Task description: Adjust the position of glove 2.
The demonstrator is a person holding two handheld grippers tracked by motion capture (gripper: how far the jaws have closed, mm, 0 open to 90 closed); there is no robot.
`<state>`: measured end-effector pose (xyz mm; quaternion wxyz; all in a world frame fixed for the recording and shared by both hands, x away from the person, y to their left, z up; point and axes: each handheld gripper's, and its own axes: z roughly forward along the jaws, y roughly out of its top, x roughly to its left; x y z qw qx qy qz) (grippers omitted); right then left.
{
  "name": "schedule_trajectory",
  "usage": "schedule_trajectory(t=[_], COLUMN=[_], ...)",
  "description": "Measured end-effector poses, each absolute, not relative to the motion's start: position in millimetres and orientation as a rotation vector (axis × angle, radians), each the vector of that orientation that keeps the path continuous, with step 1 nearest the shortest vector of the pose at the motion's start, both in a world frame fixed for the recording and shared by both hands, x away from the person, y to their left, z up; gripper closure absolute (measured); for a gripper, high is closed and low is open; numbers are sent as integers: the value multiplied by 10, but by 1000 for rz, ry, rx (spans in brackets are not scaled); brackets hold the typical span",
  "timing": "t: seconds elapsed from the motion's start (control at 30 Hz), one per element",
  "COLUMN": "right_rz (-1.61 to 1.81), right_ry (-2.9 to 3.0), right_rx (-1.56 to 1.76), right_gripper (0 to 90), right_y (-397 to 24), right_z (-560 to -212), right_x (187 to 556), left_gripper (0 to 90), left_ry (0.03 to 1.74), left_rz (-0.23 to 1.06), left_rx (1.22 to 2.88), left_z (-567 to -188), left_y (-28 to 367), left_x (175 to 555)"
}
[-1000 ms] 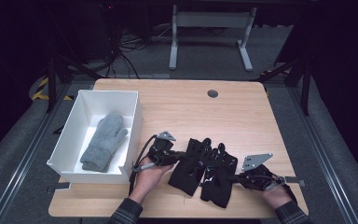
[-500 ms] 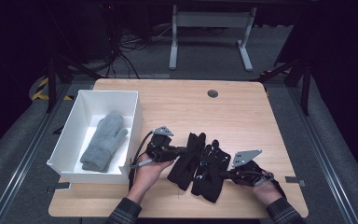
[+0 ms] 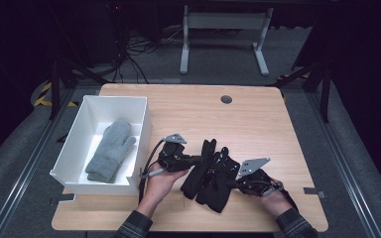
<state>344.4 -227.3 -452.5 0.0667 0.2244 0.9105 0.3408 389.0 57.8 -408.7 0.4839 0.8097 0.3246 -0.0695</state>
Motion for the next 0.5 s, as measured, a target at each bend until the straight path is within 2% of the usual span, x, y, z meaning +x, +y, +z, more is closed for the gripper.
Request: schedule_trajectory(t=[0.5], right_rz=[1032], right_ry=[2756], right_rx=[643], right_gripper=[900], right_y=[-2102], right_z=[-4533], right_x=[3471], left_gripper=[873], left_ry=[760], left_rz=[-209], left_rx=[1991], left_z=[-4135], left_y=[390], left_x=[3873])
